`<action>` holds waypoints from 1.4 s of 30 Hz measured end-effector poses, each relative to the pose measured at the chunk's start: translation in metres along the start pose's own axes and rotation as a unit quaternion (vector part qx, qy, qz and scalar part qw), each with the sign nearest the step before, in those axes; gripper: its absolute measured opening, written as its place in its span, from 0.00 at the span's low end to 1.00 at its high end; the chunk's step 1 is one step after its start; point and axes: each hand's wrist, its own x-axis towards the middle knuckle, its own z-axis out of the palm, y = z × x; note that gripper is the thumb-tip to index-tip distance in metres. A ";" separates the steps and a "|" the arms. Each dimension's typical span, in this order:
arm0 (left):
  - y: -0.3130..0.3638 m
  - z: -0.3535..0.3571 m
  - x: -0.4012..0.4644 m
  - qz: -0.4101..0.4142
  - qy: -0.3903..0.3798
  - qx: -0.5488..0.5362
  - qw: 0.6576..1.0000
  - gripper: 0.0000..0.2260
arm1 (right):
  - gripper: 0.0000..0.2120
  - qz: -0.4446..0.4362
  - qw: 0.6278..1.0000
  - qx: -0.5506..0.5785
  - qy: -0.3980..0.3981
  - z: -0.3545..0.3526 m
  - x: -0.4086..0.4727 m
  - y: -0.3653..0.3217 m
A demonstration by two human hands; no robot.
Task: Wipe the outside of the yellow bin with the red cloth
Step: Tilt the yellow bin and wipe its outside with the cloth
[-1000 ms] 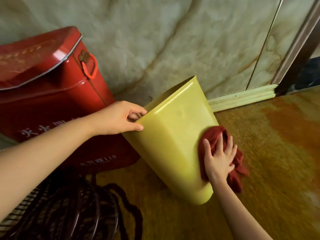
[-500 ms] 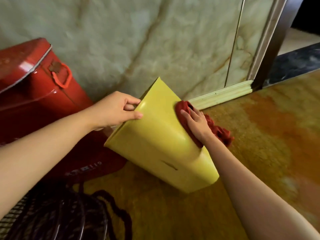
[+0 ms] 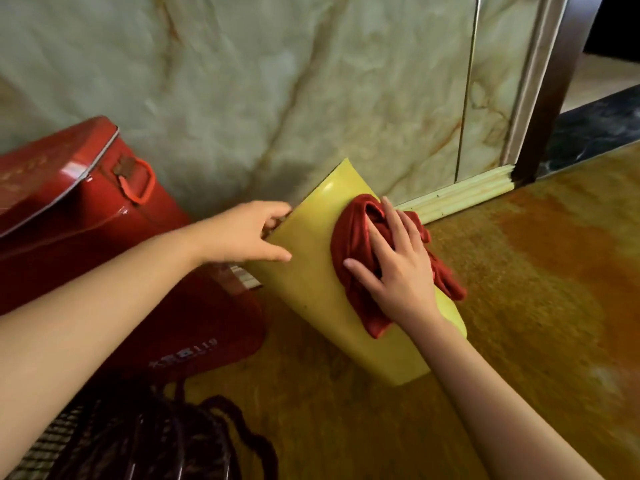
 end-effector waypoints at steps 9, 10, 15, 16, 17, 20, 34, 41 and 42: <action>0.004 0.012 -0.011 -0.024 0.017 -0.164 0.986 0.10 | 0.26 -0.024 0.999 -0.014 0.025 -0.005 0.014 -0.013; 0.011 0.011 -0.006 -0.023 0.006 -0.175 0.984 0.10 | 0.25 -0.033 0.998 -0.027 0.037 -0.004 0.013 -0.020; 0.030 0.010 0.014 -0.016 -0.019 -0.183 0.983 0.07 | 0.25 -0.036 0.995 -0.058 0.068 0.014 -0.004 -0.007; 0.029 0.008 0.018 -0.023 -0.015 -0.176 0.984 0.06 | 0.25 -0.011 0.996 -0.061 0.067 0.019 -0.016 0.006; 0.028 0.006 0.022 -0.030 -0.009 -0.181 0.983 0.07 | 0.26 0.033 0.996 -0.053 0.063 0.023 -0.028 0.020; 0.028 0.004 0.037 -0.066 0.018 -0.235 0.970 0.09 | 0.29 0.241 0.968 0.033 0.061 0.026 -0.038 0.062; -0.001 0.031 -0.012 -0.028 0.085 -0.005 0.996 0.04 | 0.26 0.329 0.937 0.110 0.024 0.024 0.002 0.061; 0.047 0.015 0.016 0.041 0.014 -0.023 0.999 0.09 | 0.27 0.129 0.976 0.169 0.055 0.017 -0.011 -0.031; 0.046 0.010 0.014 0.032 0.000 -0.043 0.999 0.08 | 0.28 0.109 0.982 0.143 0.050 0.013 -0.008 -0.031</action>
